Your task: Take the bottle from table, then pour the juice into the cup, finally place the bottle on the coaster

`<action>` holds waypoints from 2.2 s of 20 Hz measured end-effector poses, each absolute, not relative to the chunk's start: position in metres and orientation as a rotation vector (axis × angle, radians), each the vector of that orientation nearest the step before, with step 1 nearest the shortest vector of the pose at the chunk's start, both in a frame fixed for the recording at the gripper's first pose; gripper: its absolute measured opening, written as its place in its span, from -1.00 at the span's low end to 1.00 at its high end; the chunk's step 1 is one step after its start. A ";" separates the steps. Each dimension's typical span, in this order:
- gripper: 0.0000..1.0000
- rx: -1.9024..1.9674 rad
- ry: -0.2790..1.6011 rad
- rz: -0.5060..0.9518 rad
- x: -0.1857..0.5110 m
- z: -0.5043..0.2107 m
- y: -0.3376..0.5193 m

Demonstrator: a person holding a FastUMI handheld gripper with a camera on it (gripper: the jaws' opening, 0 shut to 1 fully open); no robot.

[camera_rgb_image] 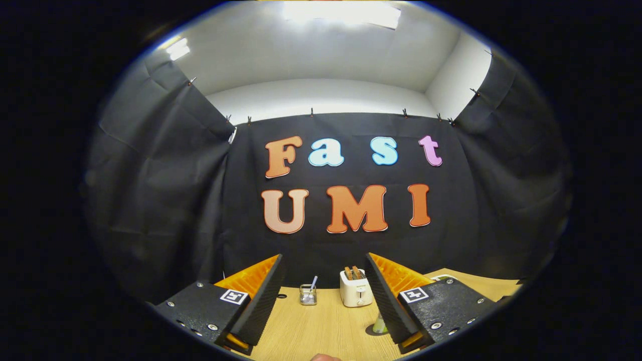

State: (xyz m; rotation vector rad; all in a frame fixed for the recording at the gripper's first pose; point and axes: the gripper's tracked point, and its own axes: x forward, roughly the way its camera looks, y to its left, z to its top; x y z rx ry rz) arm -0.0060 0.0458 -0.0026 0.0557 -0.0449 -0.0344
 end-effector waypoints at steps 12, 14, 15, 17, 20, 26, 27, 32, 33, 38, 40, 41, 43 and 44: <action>0.89 0.044 -0.058 -0.020 -0.013 -0.002 0.036; 0.89 0.034 -0.060 -0.015 -0.013 -0.001 0.036; 0.89 0.027 -0.061 -0.012 -0.013 -0.002 0.036; 0.89 0.020 -0.061 -0.010 -0.012 -0.003 0.036; 0.89 0.020 -0.064 -0.007 -0.012 -0.004 0.035; 0.89 0.014 -0.078 0.008 -0.013 -0.003 0.035; 0.89 0.014 -0.080 0.011 -0.014 -0.003 0.035; 0.89 0.002 -0.096 0.024 -0.012 0.000 0.037; 0.89 0.001 -0.098 0.029 -0.011 -0.001 0.038; 0.89 0.012 -0.099 0.042 -0.010 0.001 0.038; 0.89 0.014 -0.122 0.048 -0.009 0.006 0.038; 0.89 0.021 -0.126 0.050 -0.008 0.006 0.038; 0.89 0.020 -0.126 0.062 -0.008 0.003 0.040; 0.89 0.018 -0.128 0.059 -0.007 0.005 0.039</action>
